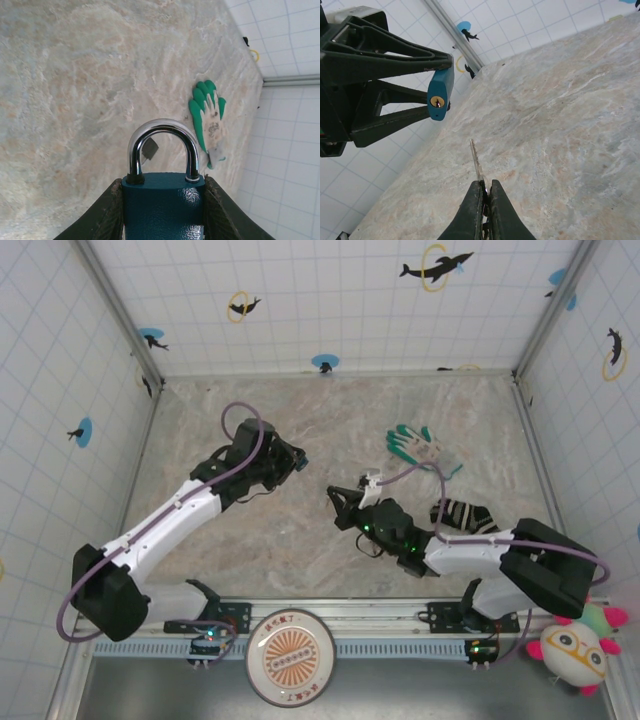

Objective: Unlock with the key

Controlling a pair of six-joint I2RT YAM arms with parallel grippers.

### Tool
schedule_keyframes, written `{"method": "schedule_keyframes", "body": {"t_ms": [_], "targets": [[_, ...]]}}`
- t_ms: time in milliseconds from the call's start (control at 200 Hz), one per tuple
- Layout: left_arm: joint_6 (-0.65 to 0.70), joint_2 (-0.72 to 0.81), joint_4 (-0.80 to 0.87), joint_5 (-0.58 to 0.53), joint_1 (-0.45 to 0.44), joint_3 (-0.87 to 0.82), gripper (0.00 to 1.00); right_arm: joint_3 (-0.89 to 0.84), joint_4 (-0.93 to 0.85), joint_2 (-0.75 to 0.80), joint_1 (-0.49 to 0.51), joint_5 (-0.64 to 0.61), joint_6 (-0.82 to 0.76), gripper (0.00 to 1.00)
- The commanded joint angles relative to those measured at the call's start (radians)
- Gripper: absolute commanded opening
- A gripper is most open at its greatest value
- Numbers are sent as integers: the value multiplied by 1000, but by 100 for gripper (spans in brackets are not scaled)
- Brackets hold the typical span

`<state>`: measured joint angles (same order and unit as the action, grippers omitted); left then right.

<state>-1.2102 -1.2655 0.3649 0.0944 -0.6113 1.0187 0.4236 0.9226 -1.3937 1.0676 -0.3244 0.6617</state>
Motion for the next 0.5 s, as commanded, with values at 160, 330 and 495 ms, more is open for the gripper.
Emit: {"method": "schedule_keyframes", "body": {"t_ms": [160,330,495], "targets": [[-99,3,-3,-46,-32,1,16,48,157,-76,31,-86,22,0],[-122,-26,35,-65,-48,17,16,65,184,-117,45,-106,42,0],[-131,-37,53,-83,-58,17,16,85,202,-155,48,-101,74,0]]}}
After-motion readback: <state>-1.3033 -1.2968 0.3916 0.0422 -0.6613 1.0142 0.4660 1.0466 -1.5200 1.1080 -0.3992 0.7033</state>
